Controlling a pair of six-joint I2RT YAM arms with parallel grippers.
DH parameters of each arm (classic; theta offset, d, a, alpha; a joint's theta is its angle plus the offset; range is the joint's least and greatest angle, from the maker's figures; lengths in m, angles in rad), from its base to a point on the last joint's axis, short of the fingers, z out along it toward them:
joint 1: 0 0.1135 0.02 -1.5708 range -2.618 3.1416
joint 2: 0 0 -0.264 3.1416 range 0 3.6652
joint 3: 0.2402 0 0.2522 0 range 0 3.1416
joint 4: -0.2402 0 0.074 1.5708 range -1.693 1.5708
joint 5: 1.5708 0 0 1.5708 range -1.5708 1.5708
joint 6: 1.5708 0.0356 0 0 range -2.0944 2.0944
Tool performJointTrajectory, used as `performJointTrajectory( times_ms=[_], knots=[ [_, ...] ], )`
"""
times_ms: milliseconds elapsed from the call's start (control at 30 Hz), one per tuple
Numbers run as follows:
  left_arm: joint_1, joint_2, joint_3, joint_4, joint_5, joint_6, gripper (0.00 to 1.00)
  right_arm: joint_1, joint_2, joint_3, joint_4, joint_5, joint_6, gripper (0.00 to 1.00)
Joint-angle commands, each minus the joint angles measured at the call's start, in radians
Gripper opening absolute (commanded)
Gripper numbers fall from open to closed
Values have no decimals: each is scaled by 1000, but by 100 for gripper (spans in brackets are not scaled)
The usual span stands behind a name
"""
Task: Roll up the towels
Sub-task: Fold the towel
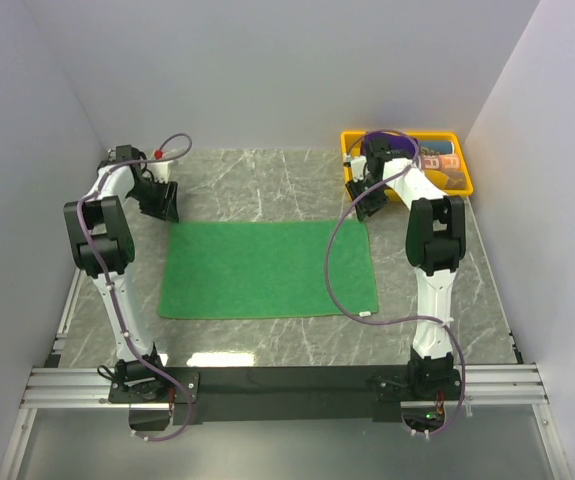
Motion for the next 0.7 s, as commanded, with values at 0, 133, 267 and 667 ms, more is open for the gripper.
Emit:
performJointTrajectory(
  times_ms=[0,133,267,667],
  knots=[
    [11,10,75,-77,68,71,55,1,17,21,-40,-29,-38,43],
    [26,37,104,-109,82,96,54,-5,32,27,-62,-43,-61,40],
    [33,46,104,-118,88,99,51,-11,46,28,-60,-49,-60,32],
    [33,69,93,-128,152,98,43,-26,60,39,-78,-95,-60,18]
  ],
)
